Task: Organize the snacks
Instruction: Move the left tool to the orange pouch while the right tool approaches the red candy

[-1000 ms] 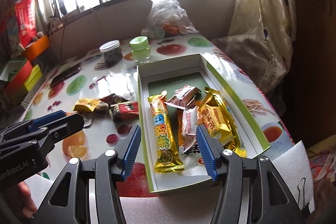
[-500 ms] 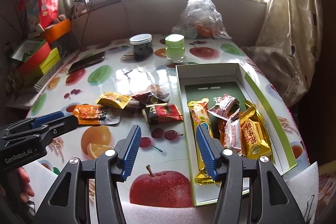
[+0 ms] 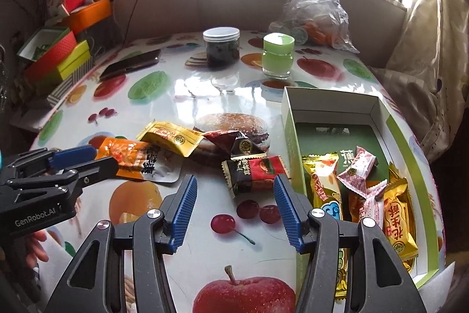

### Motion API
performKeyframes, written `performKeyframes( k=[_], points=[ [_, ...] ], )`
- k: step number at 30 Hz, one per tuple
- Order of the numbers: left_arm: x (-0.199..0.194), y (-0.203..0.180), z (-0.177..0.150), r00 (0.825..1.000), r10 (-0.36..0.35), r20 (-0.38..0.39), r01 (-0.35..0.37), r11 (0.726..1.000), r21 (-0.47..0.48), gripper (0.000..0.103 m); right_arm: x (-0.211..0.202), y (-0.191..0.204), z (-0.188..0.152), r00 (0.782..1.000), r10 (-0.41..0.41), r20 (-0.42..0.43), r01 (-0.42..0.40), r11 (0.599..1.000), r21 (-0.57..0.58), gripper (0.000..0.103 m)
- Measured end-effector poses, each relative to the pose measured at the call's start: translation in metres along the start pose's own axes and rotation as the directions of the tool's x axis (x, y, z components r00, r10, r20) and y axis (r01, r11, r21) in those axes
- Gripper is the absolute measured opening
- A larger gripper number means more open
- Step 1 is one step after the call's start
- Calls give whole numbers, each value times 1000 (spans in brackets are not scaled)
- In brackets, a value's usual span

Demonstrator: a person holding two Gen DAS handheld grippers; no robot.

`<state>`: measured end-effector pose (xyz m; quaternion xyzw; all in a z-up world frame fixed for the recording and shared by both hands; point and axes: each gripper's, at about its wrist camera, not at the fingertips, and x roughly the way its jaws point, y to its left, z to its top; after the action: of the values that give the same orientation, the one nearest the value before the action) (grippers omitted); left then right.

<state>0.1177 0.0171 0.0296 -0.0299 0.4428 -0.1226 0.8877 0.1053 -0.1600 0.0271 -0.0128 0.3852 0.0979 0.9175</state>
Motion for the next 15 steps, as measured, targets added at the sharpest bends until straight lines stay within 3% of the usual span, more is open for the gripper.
performKeyframes(
  k=[10,15],
  points=[
    [28,16,8,998,-5,-59,4,1000,-10,50,32,14,6,998,-5,-56,0,997,-81,54],
    [24,19,5,998,-28,-64,26,999,-34,50,33,15,8,997,47,-57,-51,996,-73,54]
  ],
)
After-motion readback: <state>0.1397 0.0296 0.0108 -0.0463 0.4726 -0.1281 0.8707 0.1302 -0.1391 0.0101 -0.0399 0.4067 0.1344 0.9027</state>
